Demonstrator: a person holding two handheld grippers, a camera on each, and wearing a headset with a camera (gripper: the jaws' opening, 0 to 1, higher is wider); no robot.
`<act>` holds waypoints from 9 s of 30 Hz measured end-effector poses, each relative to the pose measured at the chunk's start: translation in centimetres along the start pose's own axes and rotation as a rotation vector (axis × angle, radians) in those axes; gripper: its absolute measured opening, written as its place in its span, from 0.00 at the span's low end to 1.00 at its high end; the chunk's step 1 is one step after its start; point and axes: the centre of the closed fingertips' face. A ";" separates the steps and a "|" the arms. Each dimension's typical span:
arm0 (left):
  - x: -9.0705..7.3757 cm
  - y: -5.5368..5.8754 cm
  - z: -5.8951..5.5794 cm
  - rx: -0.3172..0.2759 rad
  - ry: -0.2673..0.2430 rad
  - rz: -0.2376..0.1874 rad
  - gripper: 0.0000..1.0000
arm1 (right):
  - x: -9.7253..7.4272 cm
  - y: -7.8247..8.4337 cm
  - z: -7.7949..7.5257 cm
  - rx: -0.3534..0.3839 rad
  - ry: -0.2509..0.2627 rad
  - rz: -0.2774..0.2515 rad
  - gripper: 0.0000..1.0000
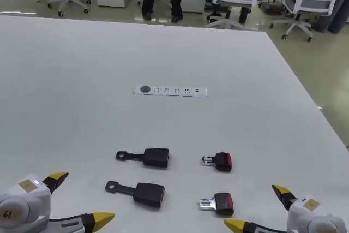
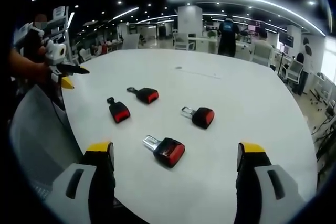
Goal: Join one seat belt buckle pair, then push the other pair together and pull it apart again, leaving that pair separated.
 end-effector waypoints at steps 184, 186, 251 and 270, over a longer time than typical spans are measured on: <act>15.0 4.1 -6.4 0.677 0.749 0.332 0.32 | 13.6 3.7 7.3 -0.416 -0.582 0.457 0.33; 14.9 4.0 -6.5 0.675 0.749 0.335 0.32 | 13.8 3.8 7.5 -0.417 -0.587 0.461 0.33; 14.7 4.1 -6.3 0.709 0.728 0.316 0.32 | 15.9 4.1 11.6 -0.468 -0.584 0.499 0.32; 14.4 3.8 -6.9 0.691 0.795 0.245 0.32 | 15.1 4.2 11.7 -0.395 -0.602 0.448 0.31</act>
Point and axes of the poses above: the centre of the closed fingertips' face, and the gripper's own axes: x roughly forward along the fingers, z roughly to its left, y roughly out of its underside, and after that the axes turned 12 degrees about x, right-handed
